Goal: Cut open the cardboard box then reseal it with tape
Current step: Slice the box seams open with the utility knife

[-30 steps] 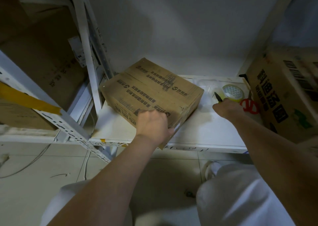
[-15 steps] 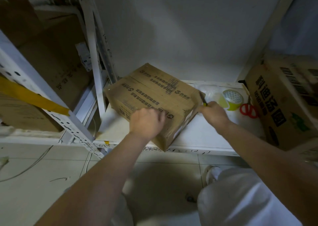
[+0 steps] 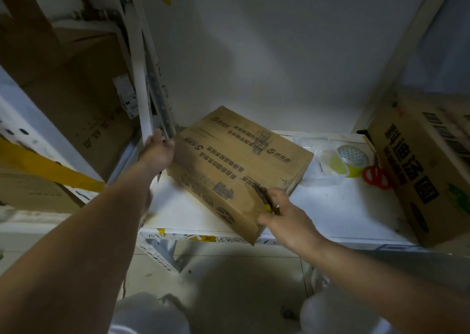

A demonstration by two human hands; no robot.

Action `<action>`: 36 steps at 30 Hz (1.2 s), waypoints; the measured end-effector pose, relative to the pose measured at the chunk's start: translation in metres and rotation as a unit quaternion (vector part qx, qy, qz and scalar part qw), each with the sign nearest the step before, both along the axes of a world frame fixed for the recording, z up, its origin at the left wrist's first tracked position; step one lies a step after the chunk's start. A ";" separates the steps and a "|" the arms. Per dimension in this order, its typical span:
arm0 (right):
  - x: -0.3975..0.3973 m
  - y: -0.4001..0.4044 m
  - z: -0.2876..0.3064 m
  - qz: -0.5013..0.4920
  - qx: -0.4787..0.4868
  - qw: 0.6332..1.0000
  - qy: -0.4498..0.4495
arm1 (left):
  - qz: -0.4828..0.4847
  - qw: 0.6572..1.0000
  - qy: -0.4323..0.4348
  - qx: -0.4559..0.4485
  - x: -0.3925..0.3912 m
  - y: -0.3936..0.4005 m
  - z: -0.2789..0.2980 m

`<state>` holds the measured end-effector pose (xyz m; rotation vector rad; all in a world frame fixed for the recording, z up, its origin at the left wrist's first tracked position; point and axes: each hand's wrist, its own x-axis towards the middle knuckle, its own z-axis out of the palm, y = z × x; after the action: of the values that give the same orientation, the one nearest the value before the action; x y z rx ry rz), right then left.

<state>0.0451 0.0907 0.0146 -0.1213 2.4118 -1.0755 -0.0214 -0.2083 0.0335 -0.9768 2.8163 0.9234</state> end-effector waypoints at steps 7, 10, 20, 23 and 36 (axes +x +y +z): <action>-0.001 -0.001 -0.001 0.000 0.047 0.998 0.030 | 0.008 0.998 -0.013 0.065 -0.011 -0.011 -0.007; -0.002 -0.001 0.004 -0.010 0.044 0.999 0.027 | 0.024 0.997 -0.023 0.072 -0.007 -0.012 -0.001; -0.032 0.019 0.009 -0.073 0.019 0.997 0.003 | 0.026 0.991 -0.126 -0.045 0.050 0.019 0.002; -0.045 0.026 0.007 -0.068 0.014 0.998 -0.002 | -0.007 0.983 -0.168 -0.078 0.072 0.036 0.008; -0.086 0.019 0.016 -0.008 0.031 0.991 0.133 | 0.032 0.987 -0.143 -0.061 0.139 0.072 0.010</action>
<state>-0.0413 0.1099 0.0309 -0.2382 2.6853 -1.0464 0.1173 -0.1366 0.0436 -1.1182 2.6367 0.5646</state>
